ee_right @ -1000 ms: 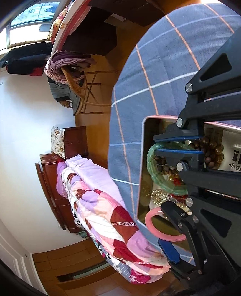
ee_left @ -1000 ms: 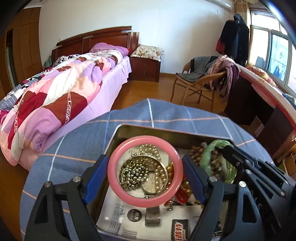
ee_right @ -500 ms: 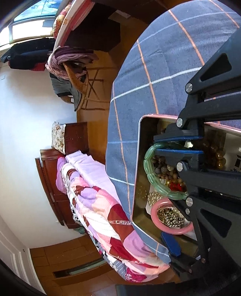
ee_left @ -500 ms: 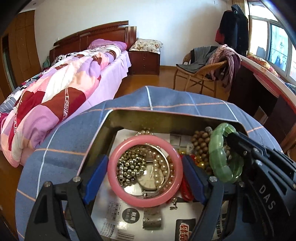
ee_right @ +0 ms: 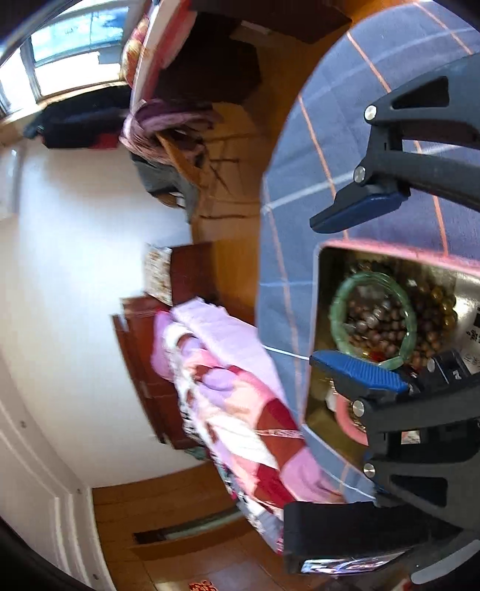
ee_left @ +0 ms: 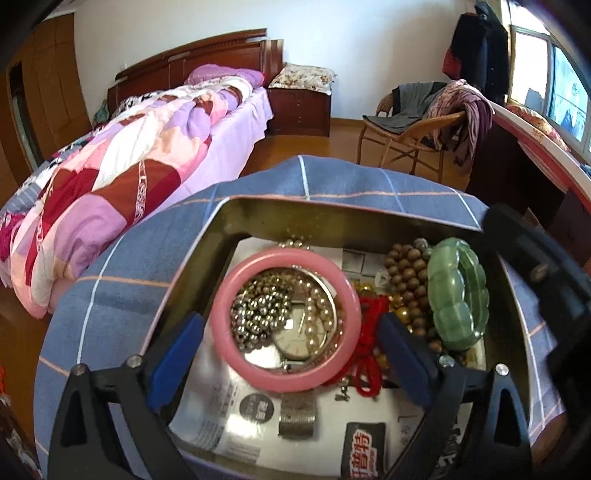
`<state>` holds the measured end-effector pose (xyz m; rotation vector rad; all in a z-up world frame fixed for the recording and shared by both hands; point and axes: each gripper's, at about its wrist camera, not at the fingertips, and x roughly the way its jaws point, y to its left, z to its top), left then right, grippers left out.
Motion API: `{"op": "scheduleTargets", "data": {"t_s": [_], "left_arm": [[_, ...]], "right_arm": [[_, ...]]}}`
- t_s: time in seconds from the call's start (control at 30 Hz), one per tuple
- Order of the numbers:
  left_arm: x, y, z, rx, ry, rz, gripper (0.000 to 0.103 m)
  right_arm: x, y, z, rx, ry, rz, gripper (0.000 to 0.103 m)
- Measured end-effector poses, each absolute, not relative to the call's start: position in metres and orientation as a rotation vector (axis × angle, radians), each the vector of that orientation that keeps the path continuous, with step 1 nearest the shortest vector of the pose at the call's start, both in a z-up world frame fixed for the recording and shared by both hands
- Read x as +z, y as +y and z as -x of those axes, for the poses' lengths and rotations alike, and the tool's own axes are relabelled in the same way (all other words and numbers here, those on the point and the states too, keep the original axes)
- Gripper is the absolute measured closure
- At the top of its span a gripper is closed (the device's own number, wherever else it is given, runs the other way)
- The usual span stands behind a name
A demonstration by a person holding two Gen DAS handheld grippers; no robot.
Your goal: Organize jewelry
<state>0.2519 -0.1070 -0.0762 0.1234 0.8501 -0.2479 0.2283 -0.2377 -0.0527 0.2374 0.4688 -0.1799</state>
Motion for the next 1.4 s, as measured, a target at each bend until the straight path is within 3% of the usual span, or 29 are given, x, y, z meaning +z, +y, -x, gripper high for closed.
{"op": "scheduleTargets", "data": {"t_s": [0.2,0.77,1.4], "left_arm": [[-0.057,-0.103,-0.235,-0.244,0.81,-0.128,0.0],[-0.031,-0.074,-0.149,-0.146,0.74,-0.193,0.0],[0.006,-0.032,-0.049,-0.127,0.566,-0.111,0.0]], "right_arm": [[-0.046,-0.243,-0.208,-0.226,0.492,-0.286,0.035],[-0.034,-0.225,-0.109,-0.26,0.614,-0.329,0.034],[0.021,-0.181,-0.014,-0.255,0.489,-0.183,0.034]]}}
